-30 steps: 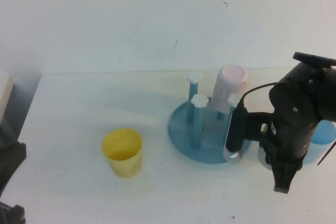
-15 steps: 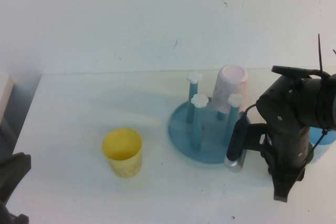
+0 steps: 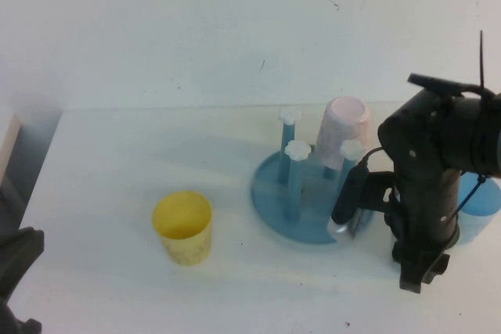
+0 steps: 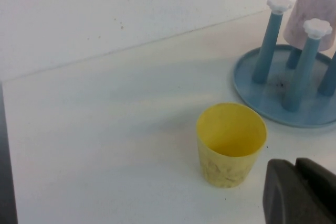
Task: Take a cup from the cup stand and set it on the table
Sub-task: Place the cup on the table
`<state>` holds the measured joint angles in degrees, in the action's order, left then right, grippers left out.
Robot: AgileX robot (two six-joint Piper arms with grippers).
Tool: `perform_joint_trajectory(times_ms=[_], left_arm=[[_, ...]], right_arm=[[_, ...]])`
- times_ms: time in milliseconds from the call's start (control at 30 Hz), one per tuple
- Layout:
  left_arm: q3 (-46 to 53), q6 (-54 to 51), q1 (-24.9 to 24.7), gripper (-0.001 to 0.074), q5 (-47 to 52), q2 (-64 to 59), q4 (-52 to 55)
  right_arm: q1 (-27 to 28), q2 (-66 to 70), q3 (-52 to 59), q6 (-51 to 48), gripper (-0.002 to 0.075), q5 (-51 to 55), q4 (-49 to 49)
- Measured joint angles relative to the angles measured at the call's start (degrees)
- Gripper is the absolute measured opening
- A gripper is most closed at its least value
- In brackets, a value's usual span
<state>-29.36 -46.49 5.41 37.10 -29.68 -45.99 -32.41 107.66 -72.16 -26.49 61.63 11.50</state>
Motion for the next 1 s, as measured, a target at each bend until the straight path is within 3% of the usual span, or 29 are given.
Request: perform_joint_trajectory(times_ms=[233, 533, 1000], left_arm=[[0.0, 0.3, 0.0, -0.0001, -3.5, 0.0, 0.0], [2.0, 4.2, 0.0, -0.0001, -4.6, 0.0, 0.0], [11.2, 9.1, 0.0, -0.0001, -11.5, 10.6, 0.2]], right_arm=[[0.0, -8.0, -0.5, 0.1, 0.0299, 5.1, -7.3], [0.0, -27.4, 3.8, 0.1, 0.0244, 1.2, -11.5], [0.0, -58.5, 30.0, -0.5, 0.0223, -28.4, -23.1]])
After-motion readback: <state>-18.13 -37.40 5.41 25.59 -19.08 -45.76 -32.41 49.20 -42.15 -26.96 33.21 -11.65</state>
